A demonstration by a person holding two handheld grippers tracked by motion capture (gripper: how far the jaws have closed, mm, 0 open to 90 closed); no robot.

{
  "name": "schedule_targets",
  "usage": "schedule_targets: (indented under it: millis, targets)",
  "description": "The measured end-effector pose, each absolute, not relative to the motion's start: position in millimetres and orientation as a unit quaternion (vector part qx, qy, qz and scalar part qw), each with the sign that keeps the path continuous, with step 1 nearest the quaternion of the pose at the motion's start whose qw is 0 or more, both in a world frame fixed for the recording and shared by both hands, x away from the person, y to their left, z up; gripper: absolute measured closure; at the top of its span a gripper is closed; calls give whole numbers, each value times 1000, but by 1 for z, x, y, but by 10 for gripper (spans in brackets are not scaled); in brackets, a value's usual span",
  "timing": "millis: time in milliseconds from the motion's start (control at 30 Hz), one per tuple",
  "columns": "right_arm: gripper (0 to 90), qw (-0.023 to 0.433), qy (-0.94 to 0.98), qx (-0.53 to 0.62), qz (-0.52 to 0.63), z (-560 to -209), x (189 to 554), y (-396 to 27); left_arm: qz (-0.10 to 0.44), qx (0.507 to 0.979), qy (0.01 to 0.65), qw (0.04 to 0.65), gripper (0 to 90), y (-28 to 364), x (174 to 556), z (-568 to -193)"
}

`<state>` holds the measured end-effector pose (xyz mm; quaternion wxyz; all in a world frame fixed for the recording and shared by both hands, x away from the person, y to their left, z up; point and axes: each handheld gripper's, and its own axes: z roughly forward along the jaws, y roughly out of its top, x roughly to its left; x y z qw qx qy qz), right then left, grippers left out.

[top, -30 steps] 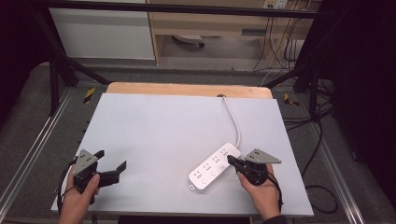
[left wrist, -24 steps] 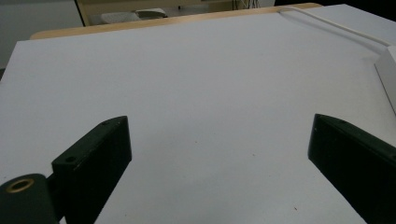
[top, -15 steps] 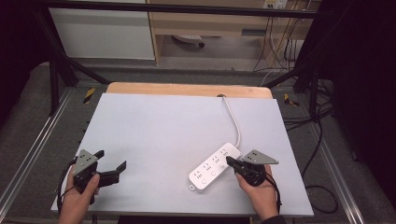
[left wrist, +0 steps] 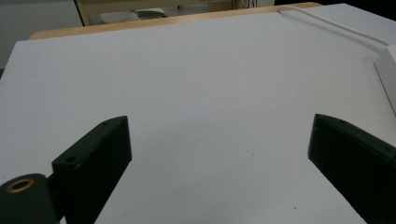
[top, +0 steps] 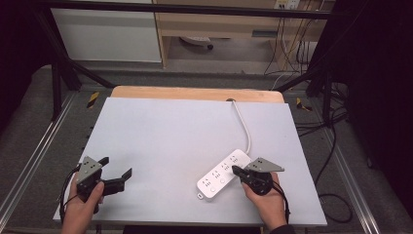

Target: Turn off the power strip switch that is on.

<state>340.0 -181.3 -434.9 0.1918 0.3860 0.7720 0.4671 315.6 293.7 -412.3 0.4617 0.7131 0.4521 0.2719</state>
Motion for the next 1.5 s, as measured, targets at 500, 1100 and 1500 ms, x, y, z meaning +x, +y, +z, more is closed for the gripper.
schedule_targets:
  millis: [500,1100,1500]
  targets:
    - [900,189,776,388,461,-439,343,-177,272,713,452,462,61,294,316,-412]
    - [900,191,778,387,457,-441,345,-176,270,714,451,463,60,294,315,-412]
    - [900,189,779,388,456,-443,345,-175,271,713,451,463,60,294,315,-412]
